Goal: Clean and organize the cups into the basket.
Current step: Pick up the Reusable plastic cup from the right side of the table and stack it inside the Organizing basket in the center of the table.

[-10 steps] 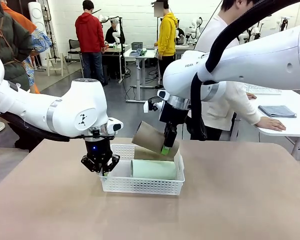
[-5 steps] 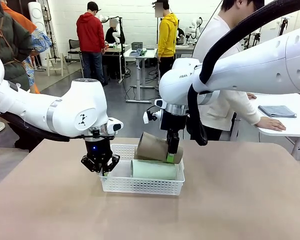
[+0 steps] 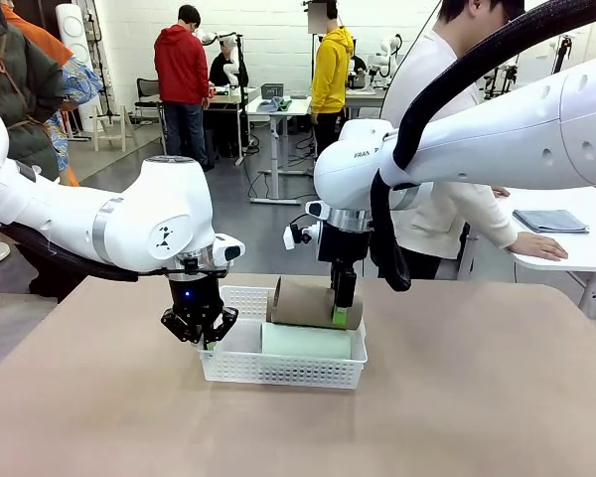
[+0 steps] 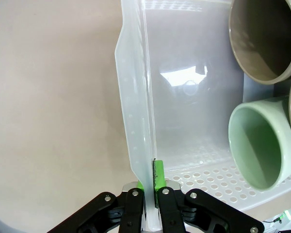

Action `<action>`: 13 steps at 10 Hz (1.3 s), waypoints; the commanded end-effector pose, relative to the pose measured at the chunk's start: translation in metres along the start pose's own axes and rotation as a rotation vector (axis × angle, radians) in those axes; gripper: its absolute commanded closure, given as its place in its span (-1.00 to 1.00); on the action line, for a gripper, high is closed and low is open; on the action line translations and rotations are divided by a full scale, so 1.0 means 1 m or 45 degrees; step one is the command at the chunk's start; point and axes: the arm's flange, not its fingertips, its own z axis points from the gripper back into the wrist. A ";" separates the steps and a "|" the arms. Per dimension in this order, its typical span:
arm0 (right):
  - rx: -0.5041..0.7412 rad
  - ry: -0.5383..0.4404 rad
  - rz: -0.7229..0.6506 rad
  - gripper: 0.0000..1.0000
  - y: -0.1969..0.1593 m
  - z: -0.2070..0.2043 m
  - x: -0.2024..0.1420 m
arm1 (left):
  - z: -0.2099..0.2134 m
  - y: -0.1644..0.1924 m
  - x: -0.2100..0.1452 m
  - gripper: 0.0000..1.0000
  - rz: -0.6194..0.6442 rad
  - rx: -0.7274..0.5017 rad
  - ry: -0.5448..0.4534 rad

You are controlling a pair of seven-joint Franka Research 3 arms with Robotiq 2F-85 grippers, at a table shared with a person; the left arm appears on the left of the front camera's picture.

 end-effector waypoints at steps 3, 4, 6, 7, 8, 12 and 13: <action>-0.033 -0.083 0.010 -1.00 0.010 0.023 -0.003 | 0.003 -0.001 0.000 1.00 0.000 -0.004 -0.011; -0.043 -0.133 0.021 -1.00 0.017 0.034 -0.009 | 0.003 -0.001 0.000 1.00 0.000 -0.004 -0.011; -0.084 -0.252 0.029 -1.00 0.035 0.062 -0.030 | 0.003 -0.001 0.000 1.00 0.000 -0.004 -0.011; -0.091 -0.349 0.050 -1.00 0.050 0.078 -0.050 | 0.003 -0.001 0.000 1.00 0.000 -0.004 -0.011; -0.088 -0.478 0.077 -1.00 0.067 0.095 -0.077 | 0.003 -0.001 0.000 1.00 0.000 -0.004 -0.011; -0.074 -0.993 0.110 -1.00 0.127 0.120 -0.216 | 0.003 -0.001 0.000 1.00 0.000 -0.004 -0.011; -0.079 -1.088 0.096 -1.00 0.137 0.114 -0.248 | 0.003 -0.001 0.000 1.00 0.000 -0.004 -0.011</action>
